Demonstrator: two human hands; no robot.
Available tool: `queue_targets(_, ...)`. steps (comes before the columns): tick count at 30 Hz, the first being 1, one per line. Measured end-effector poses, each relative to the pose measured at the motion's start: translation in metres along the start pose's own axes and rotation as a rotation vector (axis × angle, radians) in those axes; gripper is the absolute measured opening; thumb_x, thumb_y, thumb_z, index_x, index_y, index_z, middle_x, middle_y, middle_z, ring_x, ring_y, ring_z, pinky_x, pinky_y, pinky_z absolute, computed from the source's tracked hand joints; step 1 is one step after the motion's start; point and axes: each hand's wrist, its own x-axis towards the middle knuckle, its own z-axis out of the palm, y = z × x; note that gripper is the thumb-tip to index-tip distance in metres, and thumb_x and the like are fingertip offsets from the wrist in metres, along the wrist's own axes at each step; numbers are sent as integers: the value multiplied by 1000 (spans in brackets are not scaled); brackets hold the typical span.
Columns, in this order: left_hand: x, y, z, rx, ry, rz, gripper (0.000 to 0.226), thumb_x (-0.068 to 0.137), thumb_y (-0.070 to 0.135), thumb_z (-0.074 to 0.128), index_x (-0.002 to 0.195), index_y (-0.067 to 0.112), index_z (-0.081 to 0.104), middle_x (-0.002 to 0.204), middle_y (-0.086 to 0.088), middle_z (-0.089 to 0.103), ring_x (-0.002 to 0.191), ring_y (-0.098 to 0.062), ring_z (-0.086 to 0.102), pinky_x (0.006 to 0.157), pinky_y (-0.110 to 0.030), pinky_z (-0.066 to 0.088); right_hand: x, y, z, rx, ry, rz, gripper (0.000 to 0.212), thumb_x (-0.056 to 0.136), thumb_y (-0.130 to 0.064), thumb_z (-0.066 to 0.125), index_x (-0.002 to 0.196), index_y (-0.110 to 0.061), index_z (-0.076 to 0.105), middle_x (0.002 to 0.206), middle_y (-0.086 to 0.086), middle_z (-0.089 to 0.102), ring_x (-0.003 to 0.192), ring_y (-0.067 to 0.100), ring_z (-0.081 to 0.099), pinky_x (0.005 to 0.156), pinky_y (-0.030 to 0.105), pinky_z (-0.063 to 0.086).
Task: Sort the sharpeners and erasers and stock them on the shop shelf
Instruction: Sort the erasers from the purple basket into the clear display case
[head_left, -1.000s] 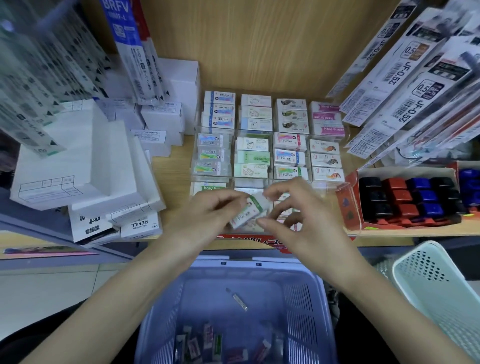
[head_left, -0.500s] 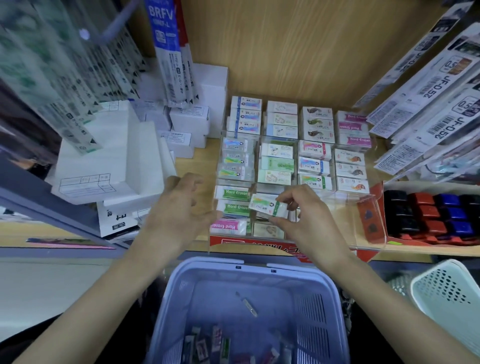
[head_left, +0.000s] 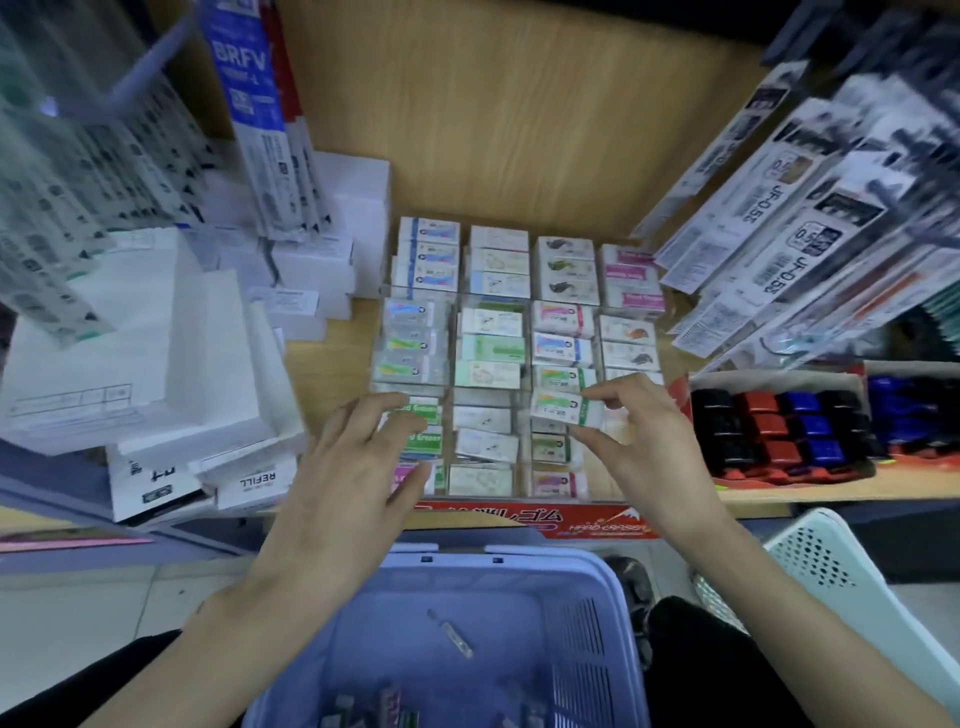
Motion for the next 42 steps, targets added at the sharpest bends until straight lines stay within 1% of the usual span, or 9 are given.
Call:
queue_targets(4,4,10,15,96,-119,99,46,83,43,41,112,15,64,126,-6,60,122,-27,44,92,-43,48,14,14,-15,-44,99,-2,29,81,-20,72,108,-14,65,103,-1,59,107,20,50,87,25,37)
queue_targets(9,7,17,32,288,-295,66,75,88,67,17,121,16,62,137,-12,53,122,-35,53,89,-50,47,50,6,0,-167,144,-99,25,83,-17,70,107,-16,66,108,3,62,106,25,48,89,38,40)
queue_targets(13,8,18,32,331,-305,96,66,80,60,31,115,14,65,130,-14,57,114,-37,58,83,-51,50,56,11,12,-250,189,-112,21,82,-18,70,103,-18,69,109,8,55,108,29,45,91,41,39)
queue_targets(18,-2,20,23,102,-218,55,59,81,49,38,114,7,64,124,-18,57,117,-41,52,93,-56,45,56,12,1,-277,81,-172,26,86,-22,66,111,-14,64,117,7,54,113,28,42,94,42,38)
queue_targets(21,-11,22,17,7,-160,10,60,82,50,35,118,11,62,125,-13,55,119,-31,47,97,-45,42,63,8,-5,-251,-49,-214,45,87,-24,65,128,-11,51,129,8,48,120,26,40,95,32,32)
queue_targets(24,-20,26,12,3,-126,18,53,84,46,37,111,9,64,117,-14,59,109,-36,56,91,-46,46,75,3,-9,-225,-182,-178,64,87,-29,65,141,-11,36,131,8,41,124,23,34,98,27,27)
queue_targets(34,-31,38,4,-9,-100,30,49,83,40,37,105,6,65,105,-9,62,95,-33,63,83,-41,51,87,2,-20,-296,-323,-175,70,82,-37,70,139,-11,39,141,11,38,132,23,33,110,33,29)
queue_targets(39,-24,38,4,-19,-131,39,51,84,41,35,107,7,65,105,-6,63,97,-31,62,85,-39,50,78,-3,-24,-207,-164,-179,63,79,-37,72,130,-8,48,120,7,45,115,21,42,87,21,32)
queue_targets(42,-22,34,5,-30,-143,35,51,84,43,35,107,9,65,104,-4,63,98,-29,61,84,-39,49,49,0,-27,-286,-187,-273,67,78,-43,70,132,-9,47,121,7,45,116,20,40,94,31,35)
